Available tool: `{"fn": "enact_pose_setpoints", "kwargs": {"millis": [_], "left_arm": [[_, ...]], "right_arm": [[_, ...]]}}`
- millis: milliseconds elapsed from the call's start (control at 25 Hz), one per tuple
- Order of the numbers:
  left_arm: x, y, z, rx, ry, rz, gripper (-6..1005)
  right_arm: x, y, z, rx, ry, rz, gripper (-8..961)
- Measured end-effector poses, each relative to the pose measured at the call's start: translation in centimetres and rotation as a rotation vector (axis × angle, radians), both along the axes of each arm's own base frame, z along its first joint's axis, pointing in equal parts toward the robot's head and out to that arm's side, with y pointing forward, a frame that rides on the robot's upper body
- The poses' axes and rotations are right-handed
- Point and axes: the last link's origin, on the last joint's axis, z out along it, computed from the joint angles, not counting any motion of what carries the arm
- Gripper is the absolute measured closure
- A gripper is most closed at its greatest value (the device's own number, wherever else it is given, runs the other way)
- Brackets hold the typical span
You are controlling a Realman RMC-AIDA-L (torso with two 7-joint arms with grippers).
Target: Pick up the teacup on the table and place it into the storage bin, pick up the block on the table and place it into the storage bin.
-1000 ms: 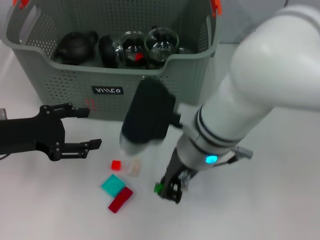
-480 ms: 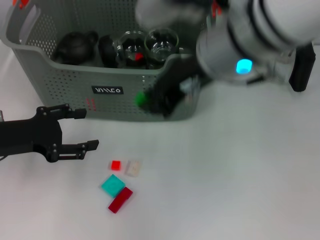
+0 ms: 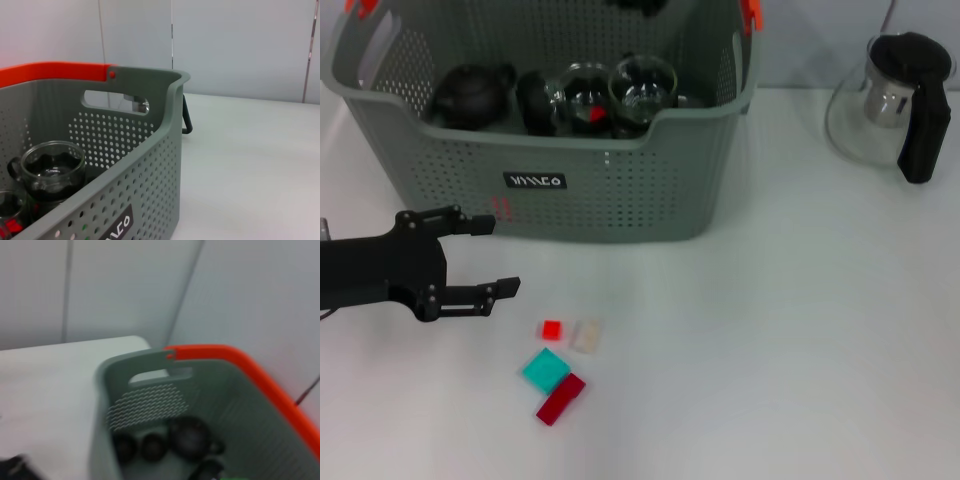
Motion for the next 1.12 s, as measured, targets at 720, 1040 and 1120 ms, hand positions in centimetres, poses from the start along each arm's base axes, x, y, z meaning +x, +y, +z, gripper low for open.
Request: {"fn": "enact_pose_setpoints", "kwargs": {"millis": [720, 1040, 1120], "left_arm": [[0.5, 0.6, -0.2, 0.000, -0.003, -0.009, 185], [0.6, 0.7, 0.0, 0.003, 0.001, -0.011, 187], [0.5, 0.7, 0.0, 0.003, 0.001, -0.011, 188]], "right_arm": [[4.4, 7.4, -5.7, 0.121, -0.044, 0.011, 694], [4.2, 7.5, -4.6, 0.146, -0.015, 0.010, 555], [3.6, 6.9, -3.6, 0.162, 0.014, 0.039, 476]]}}
